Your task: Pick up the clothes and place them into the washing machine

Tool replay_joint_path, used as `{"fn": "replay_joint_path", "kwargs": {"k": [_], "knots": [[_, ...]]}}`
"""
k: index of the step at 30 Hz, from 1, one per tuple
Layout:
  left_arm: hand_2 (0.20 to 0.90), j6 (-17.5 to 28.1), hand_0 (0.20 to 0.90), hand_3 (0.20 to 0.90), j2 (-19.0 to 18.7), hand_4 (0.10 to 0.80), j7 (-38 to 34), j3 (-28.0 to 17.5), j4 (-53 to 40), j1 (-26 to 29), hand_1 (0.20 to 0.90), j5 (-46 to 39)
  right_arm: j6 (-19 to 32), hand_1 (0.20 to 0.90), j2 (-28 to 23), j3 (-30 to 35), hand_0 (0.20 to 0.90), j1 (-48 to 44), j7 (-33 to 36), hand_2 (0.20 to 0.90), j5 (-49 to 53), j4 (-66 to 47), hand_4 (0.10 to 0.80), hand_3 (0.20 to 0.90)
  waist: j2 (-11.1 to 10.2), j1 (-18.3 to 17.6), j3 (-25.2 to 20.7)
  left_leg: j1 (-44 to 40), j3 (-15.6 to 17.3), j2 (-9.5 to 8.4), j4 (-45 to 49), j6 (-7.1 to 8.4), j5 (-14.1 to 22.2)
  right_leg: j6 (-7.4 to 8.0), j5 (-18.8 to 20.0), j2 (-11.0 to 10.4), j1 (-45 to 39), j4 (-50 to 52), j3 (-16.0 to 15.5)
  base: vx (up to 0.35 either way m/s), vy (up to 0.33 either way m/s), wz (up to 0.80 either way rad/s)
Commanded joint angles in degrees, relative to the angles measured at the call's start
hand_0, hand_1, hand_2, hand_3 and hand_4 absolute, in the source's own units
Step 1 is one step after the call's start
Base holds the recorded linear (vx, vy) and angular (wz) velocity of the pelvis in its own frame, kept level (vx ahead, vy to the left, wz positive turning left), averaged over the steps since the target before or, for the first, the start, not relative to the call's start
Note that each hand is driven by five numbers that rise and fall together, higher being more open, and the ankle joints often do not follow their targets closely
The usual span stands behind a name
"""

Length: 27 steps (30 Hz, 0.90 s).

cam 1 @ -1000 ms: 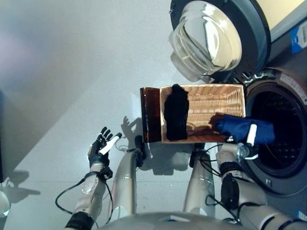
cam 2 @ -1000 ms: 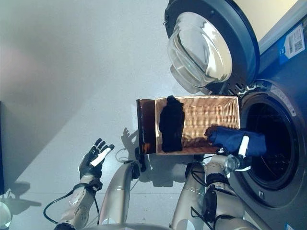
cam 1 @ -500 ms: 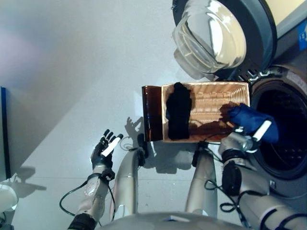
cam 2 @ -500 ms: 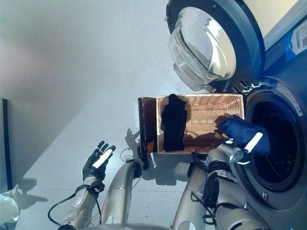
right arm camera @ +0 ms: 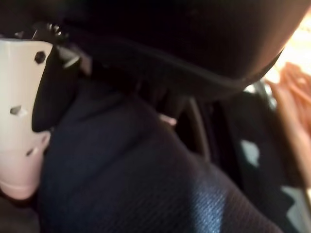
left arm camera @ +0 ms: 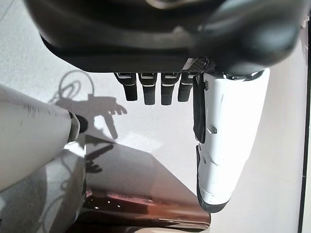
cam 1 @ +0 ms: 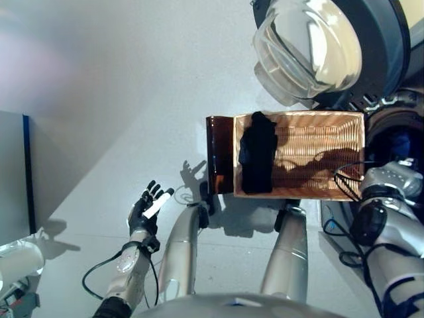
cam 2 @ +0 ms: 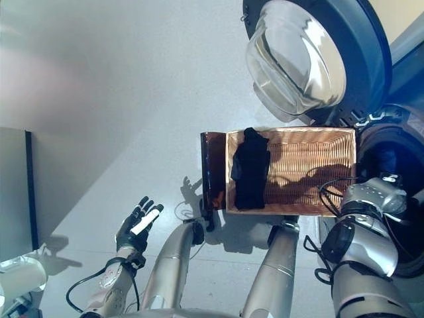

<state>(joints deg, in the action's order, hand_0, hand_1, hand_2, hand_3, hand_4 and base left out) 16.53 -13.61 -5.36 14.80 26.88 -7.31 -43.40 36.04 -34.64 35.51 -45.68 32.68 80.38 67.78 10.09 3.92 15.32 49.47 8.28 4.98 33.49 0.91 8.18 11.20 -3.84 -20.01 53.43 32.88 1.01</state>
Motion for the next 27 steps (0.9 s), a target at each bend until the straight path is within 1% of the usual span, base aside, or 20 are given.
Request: {"fn": "replay_joint_path", "kwargs": {"k": [1, 4, 6, 7, 14, 15, 16, 17, 18, 19, 20, 21, 22, 23, 26, 27], "knots": [[0.9, 2.8, 0.9, 0.9, -3.0, 0.8, -0.3, 0.1, -3.0, -0.8, 0.9, 0.9, 4.7, 0.2, -8.2, -1.5, 0.2, -0.2, 2.0, 0.2, -2.1, 1.3, 0.3, 0.2, 2.6, -1.4, -1.5, -0.9, -2.7, 0.98, -1.0, 4.08, 0.0, -2.56, 1.9, 1.2, -0.3, 0.3, 0.5, 0.011, 0.012, -0.05], [0.9, 2.8, 0.9, 0.9, -3.3, 0.8, -0.3, -0.3, -3.4, -1.1, 0.9, 0.6, 4.3, 0.2, -9.8, -1.2, 0.2, -0.1, 3.3, 0.2, -2.8, 2.4, 0.3, 0.2, 3.3, -1.3, -2.0, -0.7, -2.5, 0.86, -1.0, 4.07, 0.1, -2.56, 1.8, 1.1, 0.6, 0.7, 0.7, 0.0, 0.0, 0.0], [0.9, 2.8, 0.9, 0.9, -3.5, 0.8, -0.3, -0.5, -3.4, -1.2, 0.9, 0.4, 4.1, 0.2, -11.1, -1.5, 0.2, -0.2, 3.8, 0.2, -3.2, 3.0, 0.3, 0.2, 3.3, -1.2, -2.3, -0.4, -2.5, 0.88, -0.6, 4.09, 0.1, -2.62, 1.7, 1.1, 0.8, 0.9, 0.8, 0.0, -0.009, -0.02], [0.9, 2.8, 0.9, 0.9, -3.8, 0.8, -0.4, -0.7, -3.3, -1.3, 0.9, 0.5, 4.0, 0.2, -12.6, -1.5, 0.2, 0.0, 3.8, 0.2, -3.3, 3.1, 0.3, 0.2, 3.2, -1.4, -2.4, -0.3, -2.6, 0.89, -0.5, 4.08, 0.2, -2.73, 1.7, 1.2, 1.0, 1.2, 1.0, 0.005, -0.013, -0.03], [0.9, 2.8, 0.9, 0.9, -4.2, 0.8, -0.8, -1.2, -2.9, -1.7, 0.9, 0.4, 5.1, 0.2, -16.9, -2.7, 0.2, -1.2, 4.3, 0.2, -4.0, 2.9, 0.3, 0.2, 2.6, -1.6, -2.9, 0.3, -2.5, 0.99, -0.2, 4.1, 0.2, -3.05, 1.8, 1.5, 1.6, 1.6, 1.2, 0.011, -0.002, 0.0], [0.9, 2.8, 0.9, 0.9, -4.2, 0.8, -0.9, -1.3, -2.9, -1.7, 0.9, 0.3, 5.4, 0.2, -17.0, -2.7, 0.2, -1.2, 4.3, 0.2, -4.0, 2.8, 0.3, 0.2, 2.5, -1.6, -3.2, -0.1, -2.9, 0.99, -0.1, 4.28, 1.2, -2.82, 0.8, 1.8, 1.4, 1.9, 1.6, 0.0, 0.0, 0.0], [0.9, 2.9, 0.9, 0.9, -4.1, 0.8, -1.1, -1.2, -2.7, -1.7, 0.9, 0.3, 6.2, 0.2, -16.8, -2.7, 0.2, -1.1, 4.4, 0.2, -3.9, 2.4, 0.3, 0.2, 2.3, -2.0, -2.9, 0.3, -2.5, 1.09, 0.0, 4.11, 0.4, -3.22, 1.7, 1.7, 1.8, 1.7, 1.4, 0.079, -0.015, 0.02], [0.9, 2.9, 0.9, 0.9, -4.1, 0.8, -1.1, -1.2, -2.6, -1.6, 0.9, 0.3, 6.3, 0.2, -16.6, -2.7, 0.2, -1.1, 4.5, 0.2, -4.0, 2.3, 0.3, 0.2, 2.4, -1.9, -3.2, 0.0, -2.9, 1.06, 0.1, 4.3, 1.3, -2.96, 0.8, 1.9, 1.5, 2.0, 1.7, -0.082, -0.012, 0.0], [0.9, 2.9, 0.9, 0.9, -4.1, 0.8, -1.2, -1.3, -2.5, -1.6, 0.9, 0.4, 6.2, 0.2, -16.7, -2.8, 0.2, -1.0, 4.3, 0.2, -4.0, 2.0, 0.3, 0.2, 2.2, -2.1, -2.9, 0.5, -2.5, 1.12, 0.2, 4.11, 0.4, -3.29, 1.8, 1.8, 1.9, 1.8, 1.4, 0.073, -0.01, 0.0], [0.9, 2.9, 0.9, 0.9, -3.9, 0.8, -1.5, -1.4, -2.3, -1.5, 0.9, 0.3, 6.4, 0.2, -15.9, -3.0, 0.2, -0.7, 4.2, 0.2, -4.1, 2.1, 0.3, 0.2, 2.2, -2.0, -3.2, 0.2, -3.0, 1.12, 0.3, 4.27, 1.4, -3.1, 0.8, 2.2, 1.6, 2.0, 1.9, -0.088, -0.007, 0.0], [0.9, 2.9, 0.9, 0.9, -4.0, 0.8, -1.5, -1.4, -2.2, -1.5, 0.9, 0.4, 6.6, 0.326, -15.6, -3.0, 0.326, -0.6, 4.3, 0.326, -4.1, 1.9, 0.39, 0.326, 2.1, -2.2, -2.9, 0.6, -2.6, 1.21, 0.2, 4.1, 0.5, -3.4, 1.8, 2.1, 2.0, 1.7, 1.5, 0.07, -0.01, 0.02], [0.9, 3.0, 0.9, 0.9, -4.0, 0.8, -1.7, -1.5, -1.9, -1.3, 0.9, 0.5, 6.3, 0.529, -15.5, -3.1, 0.529, -0.6, 4.3, 0.529, -4.1, 2.0, 0.535, 0.529, 2.0, -2.2, -3.2, 0.2, -3.0, 1.19, 0.1, 4.23, 1.4, -3.13, 0.9, 2.4, 1.7, 2.0, 1.9, 0.0, 0.0, 0.0], [0.9, 3.0, 0.9, 0.9, -4.0, 0.8, -1.8, -1.6, -1.8, -1.0, 0.9, 0.4, 6.0, 0.9, -15.1, -3.2, 0.9, -0.6, 4.4, 0.9, -4.1, 2.8, 0.8, 0.9, 2.0, -2.2, -3.2, 0.2, -3.0, 1.16, 0.2, 4.24, 1.7, -3.16, 0.6, 2.6, 1.6, 2.1, 2.0, 0.057, -0.012, -0.01], [0.9, 3.0, 0.9, 0.9, -4.0, 0.8, -1.8, -1.6, -1.7, -0.9, 0.9, 0.3, 5.8, 0.9, -14.8, -3.3, 0.9, -0.6, 4.4, 0.9, -4.0, 3.1, 0.8, 0.9, 1.9, -2.2, -3.1, 0.3, -2.9, 1.15, 0.1, 4.14, 1.3, -3.3, 1.1, 2.6, 1.8, 1.8, 1.9, 0.0, 0.0, 0.0], [0.9, 3.0, 0.9, 0.9, -4.0, 0.8, -1.9, -1.8, -1.6, -0.8, 0.9, 0.3, 5.2, 0.9, -14.2, -3.6, 0.9, -0.7, 4.5, 0.9, -3.9, 3.8, 0.8, 0.9, 1.8, -2.3, -3.2, 0.3, -3.1, 1.12, 0.3, 4.17, 1.7, -3.27, 0.7, 2.8, 1.7, 1.9, 2.0, -0.034, -0.001, 0.0], [0.9, 3.0, 0.9, 0.9, -4.0, 0.8, -1.9, -1.8, -1.7, -0.8, 0.9, 0.2, 5.0, 0.9, -14.0, -3.6, 0.9, -0.7, 4.5, 0.9, -3.8, 4.0, 0.8, 0.9, 1.7, -2.4, -2.8, 0.7, -2.6, 1.15, 0.2, 3.97, 0.7, -3.66, 1.8, 2.6, 2.0, 1.5, 1.6, 0.0, 0.0, 0.0]]}}
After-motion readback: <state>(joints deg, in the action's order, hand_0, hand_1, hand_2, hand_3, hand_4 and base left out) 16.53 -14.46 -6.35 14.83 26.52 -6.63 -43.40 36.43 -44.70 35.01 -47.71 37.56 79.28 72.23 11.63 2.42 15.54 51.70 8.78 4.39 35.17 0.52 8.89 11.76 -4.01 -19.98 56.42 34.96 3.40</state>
